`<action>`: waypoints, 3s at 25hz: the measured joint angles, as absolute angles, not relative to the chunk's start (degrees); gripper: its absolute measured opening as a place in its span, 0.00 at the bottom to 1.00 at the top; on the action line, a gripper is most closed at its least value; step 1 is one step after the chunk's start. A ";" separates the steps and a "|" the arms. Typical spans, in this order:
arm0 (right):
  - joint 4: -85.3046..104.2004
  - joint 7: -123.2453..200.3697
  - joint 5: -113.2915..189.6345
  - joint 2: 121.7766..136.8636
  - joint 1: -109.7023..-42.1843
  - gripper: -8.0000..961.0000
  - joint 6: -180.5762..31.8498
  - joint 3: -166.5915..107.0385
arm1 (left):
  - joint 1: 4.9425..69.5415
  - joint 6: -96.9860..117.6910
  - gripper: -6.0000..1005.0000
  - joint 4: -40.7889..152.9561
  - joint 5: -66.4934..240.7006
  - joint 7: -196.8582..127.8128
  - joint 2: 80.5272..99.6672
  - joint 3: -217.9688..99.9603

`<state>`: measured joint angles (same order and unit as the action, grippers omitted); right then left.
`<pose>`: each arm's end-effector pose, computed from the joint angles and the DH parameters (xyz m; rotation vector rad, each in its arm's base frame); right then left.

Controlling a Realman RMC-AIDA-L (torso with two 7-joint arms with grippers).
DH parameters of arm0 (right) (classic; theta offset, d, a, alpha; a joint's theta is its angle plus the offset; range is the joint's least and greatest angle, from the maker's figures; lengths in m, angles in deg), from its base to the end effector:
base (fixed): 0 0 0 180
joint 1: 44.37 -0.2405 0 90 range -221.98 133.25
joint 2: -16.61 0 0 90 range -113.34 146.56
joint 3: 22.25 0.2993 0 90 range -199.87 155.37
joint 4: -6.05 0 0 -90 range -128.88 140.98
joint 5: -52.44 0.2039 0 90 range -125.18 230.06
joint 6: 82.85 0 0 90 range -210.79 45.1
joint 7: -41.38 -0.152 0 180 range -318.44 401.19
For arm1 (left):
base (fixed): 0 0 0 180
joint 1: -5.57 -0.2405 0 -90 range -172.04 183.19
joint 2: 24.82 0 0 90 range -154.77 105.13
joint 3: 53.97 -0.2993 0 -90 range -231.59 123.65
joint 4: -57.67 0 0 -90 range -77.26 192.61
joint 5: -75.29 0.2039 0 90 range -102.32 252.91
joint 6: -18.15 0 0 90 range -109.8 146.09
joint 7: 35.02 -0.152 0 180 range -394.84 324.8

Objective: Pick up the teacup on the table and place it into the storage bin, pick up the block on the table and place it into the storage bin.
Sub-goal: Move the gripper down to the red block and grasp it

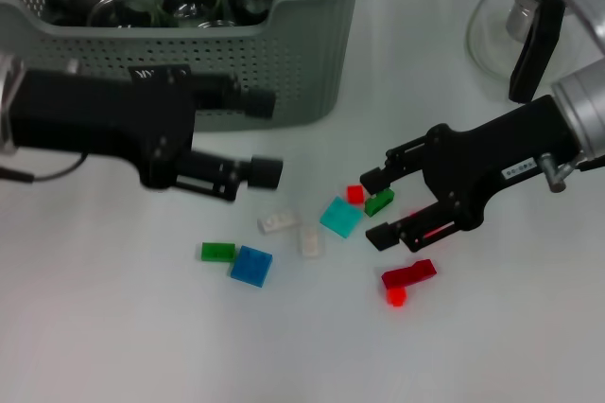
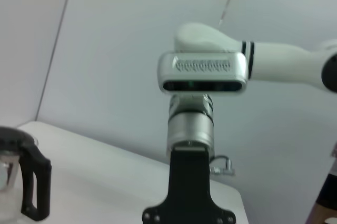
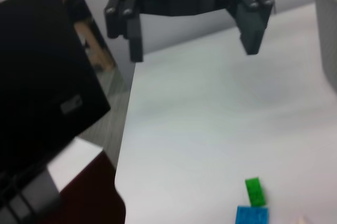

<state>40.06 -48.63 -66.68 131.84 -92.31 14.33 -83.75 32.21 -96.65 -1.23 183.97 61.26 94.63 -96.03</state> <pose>0.1974 0.3685 -0.0563 2.8944 -0.3137 -0.2349 -0.2393 0.3014 0.0257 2.9469 0.5257 0.8611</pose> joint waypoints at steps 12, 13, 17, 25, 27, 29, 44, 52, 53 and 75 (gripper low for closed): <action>41.26 -60.08 -81.09 132.87 -97.56 0.80 14.03 -83.78 | 32.89 -92.34 0.87 10.27 190.32 41.58 93.43 -96.91; 41.96 -61.21 -82.16 132.91 -97.58 0.80 14.10 -83.77 | 33.03 -91.75 0.87 10.11 190.96 40.85 93.64 -96.96; 44.41 -65.02 -86.45 133.10 -97.55 0.80 14.27 -83.77 | 33.68 -88.37 0.87 9.78 193.47 40.21 94.26 -97.84; 46.70 -67.23 -93.27 134.12 -98.16 0.80 12.55 -84.08 | 34.34 -86.12 0.87 10.18 195.47 38.76 95.84 -98.96; 46.86 -67.34 -94.85 134.72 -98.46 0.79 10.88 -84.59 | 34.30 -84.88 0.87 10.25 195.51 38.67 96.09 -98.79; 46.86 -67.35 -95.22 134.99 -98.61 0.79 10.36 -84.97 | 34.24 -83.23 0.87 10.34 195.14 38.86 96.40 -97.94; 46.92 -69.34 -95.88 136.85 -99.18 0.77 1.87 -94.43 | 33.76 -77.88 0.88 12.74 194.51 33.60 97.53 -96.26; 46.65 -70.57 -95.32 137.23 -99.50 0.76 -0.41 -97.74 | 34.77 -75.14 0.87 14.95 195.48 33.21 97.60 -97.58; 46.48 -70.57 -95.29 137.29 -99.61 0.76 -0.56 -97.79 | 34.71 -74.94 0.87 14.95 195.48 33.28 97.60 -97.58; 45.43 -71.04 -94.00 137.53 -99.96 0.74 -1.53 -99.58 | 32.49 -72.11 0.87 14.96 195.62 35.04 96.87 -97.25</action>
<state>45.43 -71.04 -94.00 137.53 -99.96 -1.53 -99.58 32.49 -72.11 14.96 195.62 35.04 96.87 -97.25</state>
